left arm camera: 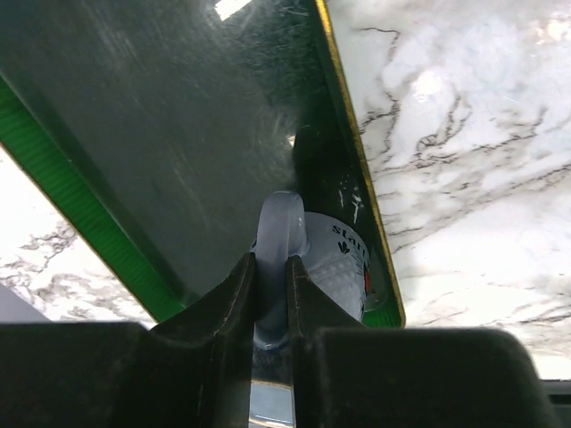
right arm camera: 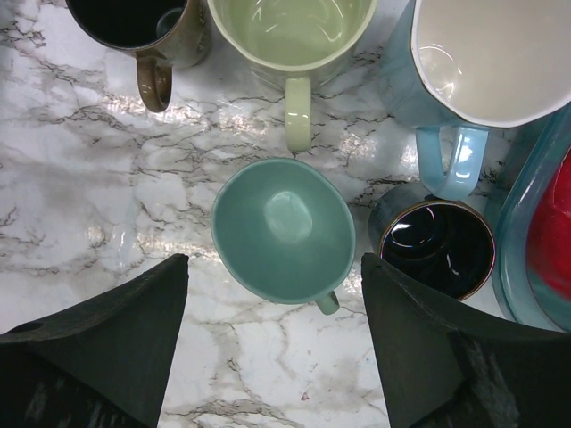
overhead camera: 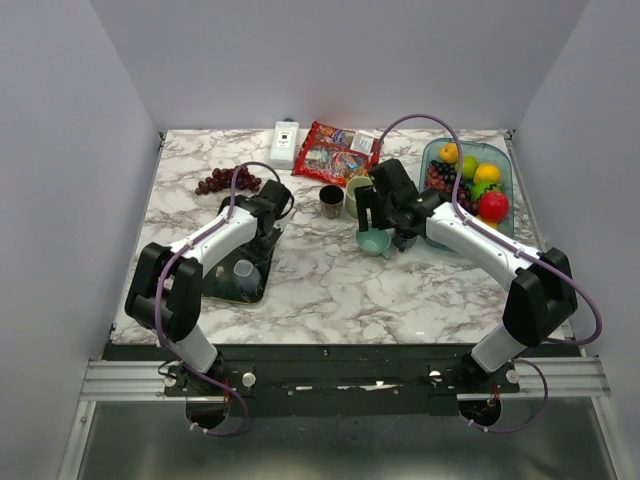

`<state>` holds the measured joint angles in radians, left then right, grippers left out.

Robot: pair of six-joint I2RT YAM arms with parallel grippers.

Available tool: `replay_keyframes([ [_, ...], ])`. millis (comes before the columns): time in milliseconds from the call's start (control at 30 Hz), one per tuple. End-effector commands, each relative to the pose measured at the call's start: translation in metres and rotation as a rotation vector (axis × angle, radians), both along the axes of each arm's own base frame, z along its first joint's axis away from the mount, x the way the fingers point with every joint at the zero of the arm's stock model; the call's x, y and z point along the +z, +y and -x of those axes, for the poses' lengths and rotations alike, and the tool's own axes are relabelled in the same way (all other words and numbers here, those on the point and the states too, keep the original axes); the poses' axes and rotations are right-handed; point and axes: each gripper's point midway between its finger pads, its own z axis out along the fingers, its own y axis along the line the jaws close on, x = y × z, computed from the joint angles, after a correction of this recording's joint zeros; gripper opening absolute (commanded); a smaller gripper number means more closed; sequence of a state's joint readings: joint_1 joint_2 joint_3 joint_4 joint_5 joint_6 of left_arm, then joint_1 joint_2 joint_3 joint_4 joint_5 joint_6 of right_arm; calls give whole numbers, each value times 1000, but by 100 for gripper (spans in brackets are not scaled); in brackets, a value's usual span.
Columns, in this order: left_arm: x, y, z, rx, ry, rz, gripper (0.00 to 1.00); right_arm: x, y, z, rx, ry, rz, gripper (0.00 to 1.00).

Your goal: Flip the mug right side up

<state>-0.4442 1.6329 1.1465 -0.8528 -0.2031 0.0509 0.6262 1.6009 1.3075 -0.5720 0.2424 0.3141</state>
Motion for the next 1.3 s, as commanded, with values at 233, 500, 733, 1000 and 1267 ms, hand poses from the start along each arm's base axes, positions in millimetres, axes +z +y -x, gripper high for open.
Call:
replay_keyframes([
  [233, 57, 17, -32, 99, -258, -15, 0, 18, 7, -6, -3, -16, -42, 84],
  [500, 137, -31, -45, 10, -445, 306, 0, 58, 35, -10, 129, -73, -152, 84],
  [733, 191, -86, -41, -122, -483, 619, 0, 130, 97, 18, 530, -158, -407, 87],
  [1000, 267, -134, -22, -297, -532, 939, 0, 179, 126, 47, 810, -228, -554, 88],
  [1267, 298, -149, 6, -424, -491, 1052, 0, 202, 134, 59, 931, -312, -603, 88],
])
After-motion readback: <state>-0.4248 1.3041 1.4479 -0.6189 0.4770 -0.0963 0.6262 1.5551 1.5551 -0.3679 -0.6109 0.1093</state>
